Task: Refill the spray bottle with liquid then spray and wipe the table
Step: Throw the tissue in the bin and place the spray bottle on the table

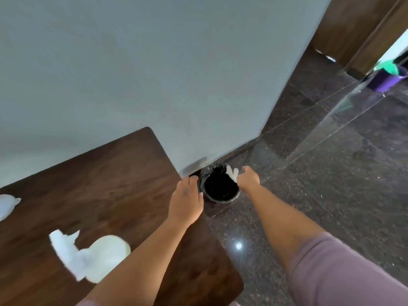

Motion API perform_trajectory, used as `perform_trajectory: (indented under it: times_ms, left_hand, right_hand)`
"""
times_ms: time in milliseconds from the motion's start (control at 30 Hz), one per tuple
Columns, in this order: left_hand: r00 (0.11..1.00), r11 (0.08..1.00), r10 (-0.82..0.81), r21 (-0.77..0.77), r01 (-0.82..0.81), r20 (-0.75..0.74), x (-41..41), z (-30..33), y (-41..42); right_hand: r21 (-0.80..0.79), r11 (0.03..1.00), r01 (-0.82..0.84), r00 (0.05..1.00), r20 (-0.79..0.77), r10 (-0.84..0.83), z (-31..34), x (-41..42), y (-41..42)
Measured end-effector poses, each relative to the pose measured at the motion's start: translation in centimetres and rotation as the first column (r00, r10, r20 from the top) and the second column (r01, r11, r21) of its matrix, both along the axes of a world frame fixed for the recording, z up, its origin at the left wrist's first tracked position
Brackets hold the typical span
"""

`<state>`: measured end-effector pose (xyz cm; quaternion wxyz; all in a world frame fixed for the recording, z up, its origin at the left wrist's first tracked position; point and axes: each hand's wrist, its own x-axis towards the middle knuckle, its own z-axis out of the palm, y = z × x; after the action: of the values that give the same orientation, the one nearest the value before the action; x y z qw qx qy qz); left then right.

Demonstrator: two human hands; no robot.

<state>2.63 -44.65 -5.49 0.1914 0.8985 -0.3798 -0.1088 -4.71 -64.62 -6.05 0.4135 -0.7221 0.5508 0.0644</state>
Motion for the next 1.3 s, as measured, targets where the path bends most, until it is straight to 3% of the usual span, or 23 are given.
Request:
perform_trajectory:
  times_ms: [233, 400, 667, 900, 1067, 1167, 1300]
  left_hand:
    - [0.988, 0.990, 0.136, -0.035, -0.139, -0.073, 0.1, 0.2, 0.6]
    - [0.966, 0.969, 0.219, -0.082, -0.231, -0.136, -0.7, 0.6, 2.5]
    - [0.934, 0.924, 0.311, -0.173, -0.340, -0.174, -4.5, 2.7, 10.0]
    - [0.919, 0.896, 0.299, -0.257, -0.363, -0.257, -8.4, 5.5, 20.0]
    - [0.851, 0.853, 0.452, -0.148, -0.500, -0.267, -6.5, 6.4, 26.8]
    - [0.780, 0.821, 0.536, -0.017, -0.571, -0.321, -4.3, 6.5, 28.5]
    - [0.743, 0.833, 0.536, 0.110, -0.542, -0.400, -2.9, 6.4, 28.9]
  right_hand:
    - [0.046, 0.995, -0.086, 0.994, -0.061, 0.089, -1.3, -0.1, 1.6]
    - [0.008, 0.987, -0.163, 0.983, 0.086, 0.162, -0.6, 0.7, 7.0]
    - [-0.088, 0.947, -0.308, 0.881, 0.349, 0.319, 3.3, 1.8, 18.4]
    - [-0.095, 0.898, -0.429, 0.833, 0.343, 0.434, 5.8, 1.2, 26.7]
    - [0.063, 0.861, -0.505, 0.832, 0.302, 0.465, 6.2, 1.4, 31.5]
    - [0.076, 0.856, -0.512, 0.845, 0.227, 0.485, 6.1, 1.6, 33.0]
    - [0.046, 0.833, -0.552, 0.828, 0.149, 0.541, 5.5, 1.4, 33.4]
